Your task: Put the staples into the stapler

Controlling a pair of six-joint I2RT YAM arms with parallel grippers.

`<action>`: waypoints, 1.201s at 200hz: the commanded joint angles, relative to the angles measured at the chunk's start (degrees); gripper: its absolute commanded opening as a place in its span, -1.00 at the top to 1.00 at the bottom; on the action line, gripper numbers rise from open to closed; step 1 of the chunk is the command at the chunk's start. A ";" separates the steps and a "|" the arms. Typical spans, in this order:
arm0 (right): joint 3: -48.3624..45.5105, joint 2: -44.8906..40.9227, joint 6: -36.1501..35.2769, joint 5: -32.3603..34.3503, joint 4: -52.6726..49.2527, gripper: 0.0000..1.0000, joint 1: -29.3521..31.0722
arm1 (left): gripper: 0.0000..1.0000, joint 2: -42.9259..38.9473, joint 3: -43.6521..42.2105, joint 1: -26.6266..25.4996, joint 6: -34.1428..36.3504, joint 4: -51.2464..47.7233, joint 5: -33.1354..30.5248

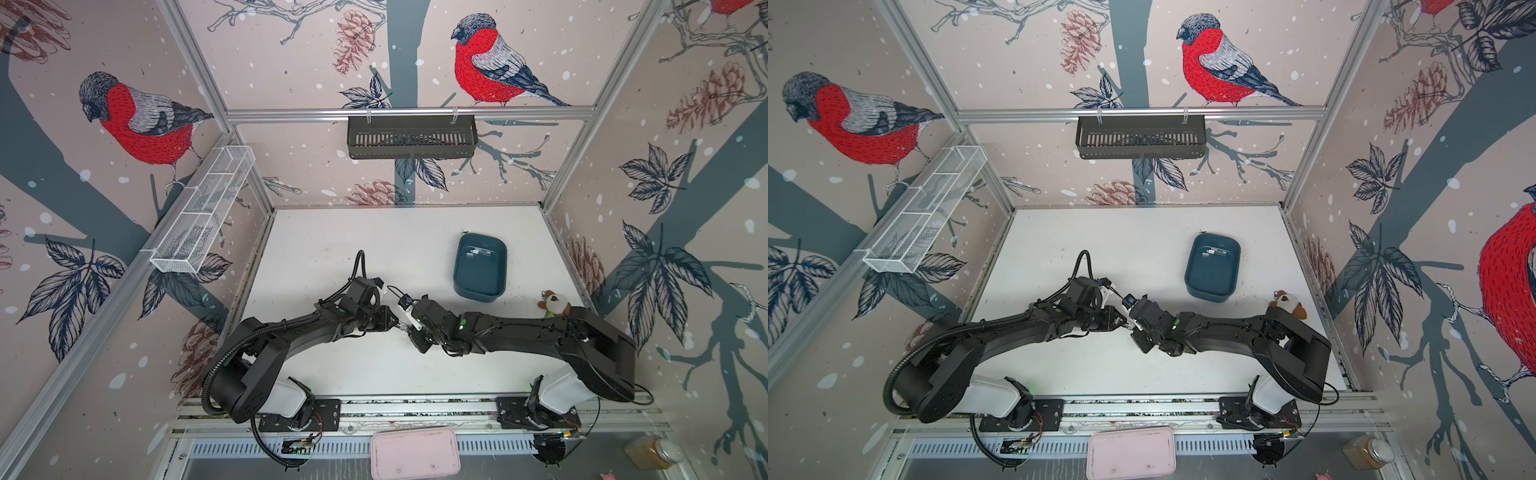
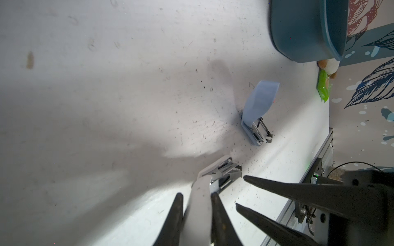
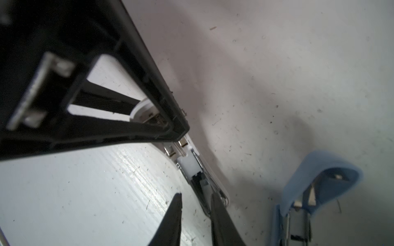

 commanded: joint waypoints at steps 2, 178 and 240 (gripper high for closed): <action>0.59 0.60 -1.18 -0.55 0.63 0.48 -0.32 | 0.71 -0.35 0.46 0.04 0.82 -0.71 -0.12; 0.89 2.66 -1.90 2.81 2.04 0.75 -0.61 | 0.74 -0.35 -0.01 0.02 0.90 -0.44 0.06; 0.89 2.63 -1.62 3.63 3.11 0.79 -0.87 | 0.76 -0.40 -0.12 0.01 1.16 -0.61 -0.03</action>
